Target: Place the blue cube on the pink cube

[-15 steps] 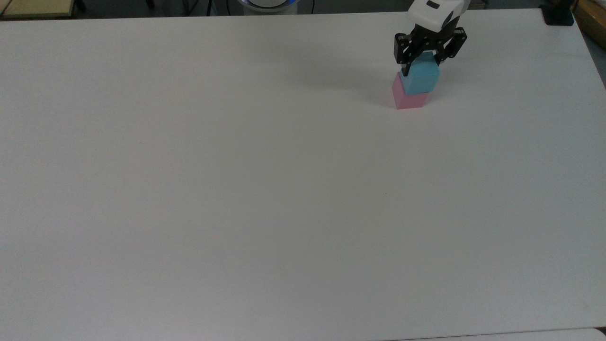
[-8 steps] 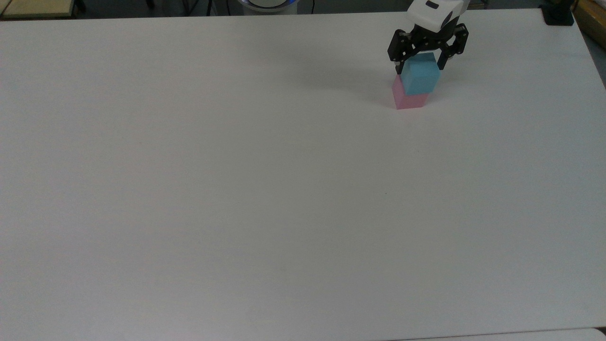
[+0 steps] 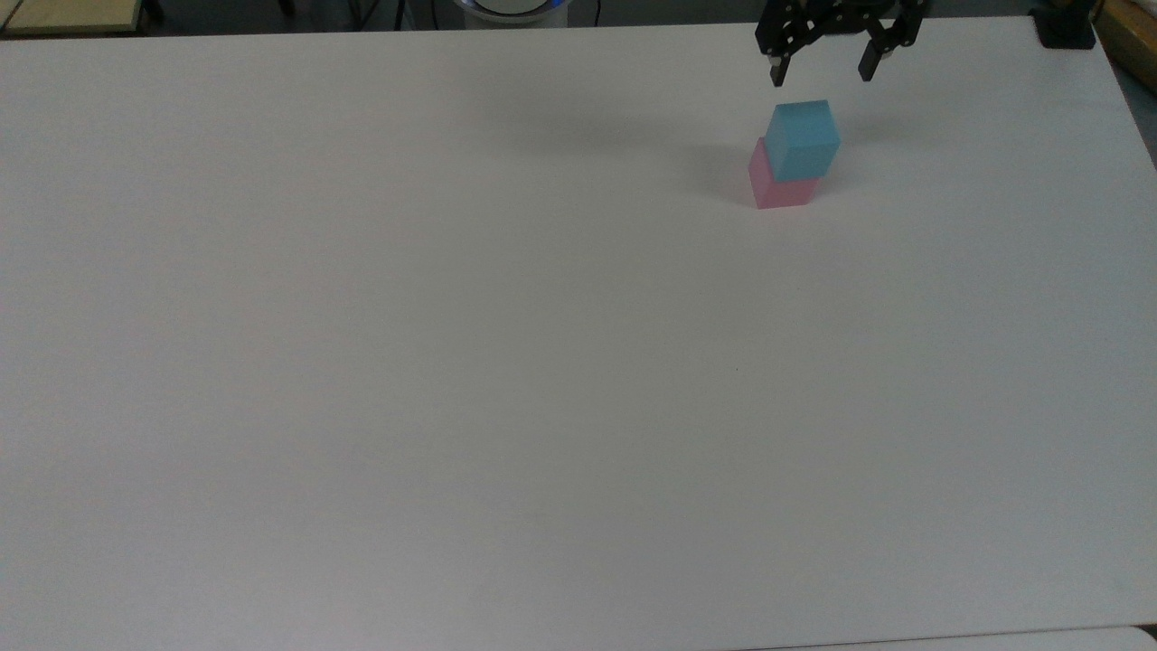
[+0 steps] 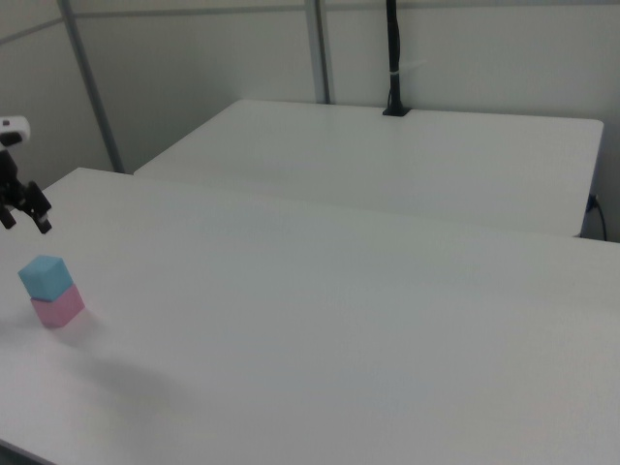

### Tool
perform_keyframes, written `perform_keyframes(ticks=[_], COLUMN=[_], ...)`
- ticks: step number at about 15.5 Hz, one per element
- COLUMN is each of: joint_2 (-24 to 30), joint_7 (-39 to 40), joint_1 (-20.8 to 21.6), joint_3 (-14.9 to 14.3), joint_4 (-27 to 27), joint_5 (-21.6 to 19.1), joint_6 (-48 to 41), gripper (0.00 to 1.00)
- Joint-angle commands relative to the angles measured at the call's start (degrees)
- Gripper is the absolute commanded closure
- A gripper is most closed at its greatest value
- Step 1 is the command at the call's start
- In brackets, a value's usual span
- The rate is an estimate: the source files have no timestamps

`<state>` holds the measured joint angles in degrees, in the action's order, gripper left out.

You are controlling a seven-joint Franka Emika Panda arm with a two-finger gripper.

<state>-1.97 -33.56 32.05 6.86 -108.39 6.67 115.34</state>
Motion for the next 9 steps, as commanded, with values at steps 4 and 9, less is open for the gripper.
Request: perform_keyframes(ticks=[4, 9], joint_2=[0.6, 0.7], joint_7=[6.7, 18.2], joint_1=[-2.9, -10.4], joint_3=[-1.8, -3.8], joint_4=[12.2, 18.3], joint_5=[-0.3, -1.9], joint_6=[-17.4, -24.9], gripper=[0.00, 0.00])
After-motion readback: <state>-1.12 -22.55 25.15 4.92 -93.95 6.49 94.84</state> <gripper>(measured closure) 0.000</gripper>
